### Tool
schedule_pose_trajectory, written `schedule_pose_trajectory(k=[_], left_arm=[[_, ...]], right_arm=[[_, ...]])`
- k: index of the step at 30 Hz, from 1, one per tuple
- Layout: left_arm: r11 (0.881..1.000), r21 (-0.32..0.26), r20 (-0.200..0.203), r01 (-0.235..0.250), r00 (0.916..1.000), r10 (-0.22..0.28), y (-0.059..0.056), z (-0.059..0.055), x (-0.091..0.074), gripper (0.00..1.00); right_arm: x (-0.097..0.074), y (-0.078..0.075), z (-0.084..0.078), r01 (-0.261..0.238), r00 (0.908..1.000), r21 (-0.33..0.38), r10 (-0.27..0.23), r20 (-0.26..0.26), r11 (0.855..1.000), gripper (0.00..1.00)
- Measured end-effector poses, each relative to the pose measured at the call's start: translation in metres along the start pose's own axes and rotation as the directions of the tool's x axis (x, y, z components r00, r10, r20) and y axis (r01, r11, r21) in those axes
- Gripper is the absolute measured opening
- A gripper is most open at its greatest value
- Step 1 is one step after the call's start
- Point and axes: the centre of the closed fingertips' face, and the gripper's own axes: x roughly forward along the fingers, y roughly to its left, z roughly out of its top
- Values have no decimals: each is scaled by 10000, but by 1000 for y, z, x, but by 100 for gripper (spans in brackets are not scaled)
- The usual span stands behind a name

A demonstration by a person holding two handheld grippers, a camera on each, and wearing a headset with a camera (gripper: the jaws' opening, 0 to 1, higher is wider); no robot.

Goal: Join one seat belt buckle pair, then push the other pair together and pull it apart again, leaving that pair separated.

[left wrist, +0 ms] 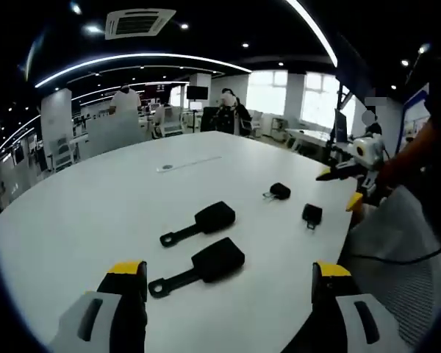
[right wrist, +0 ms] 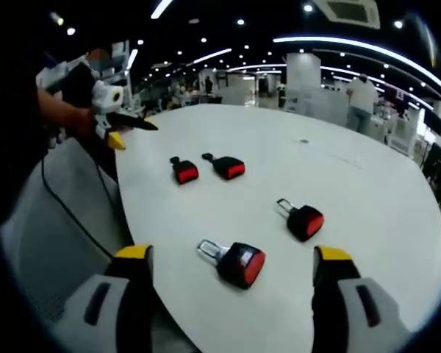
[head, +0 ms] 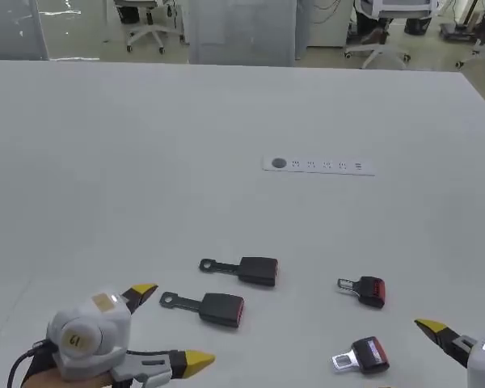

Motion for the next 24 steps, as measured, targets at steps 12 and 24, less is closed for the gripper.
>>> schedule_pose_trajectory(k=[12,24], left_arm=[[10000,-8,-24,11,10000,-11,3,0,2,94],[9997,180,-287,165,9995,-160,6,-3,10,94]], right_arm=[[1,-1,-2,-98,9999,-151,97,-95,9998,90],[6,-1,-6,-344,9990,-335,335,-286,9988,90]])
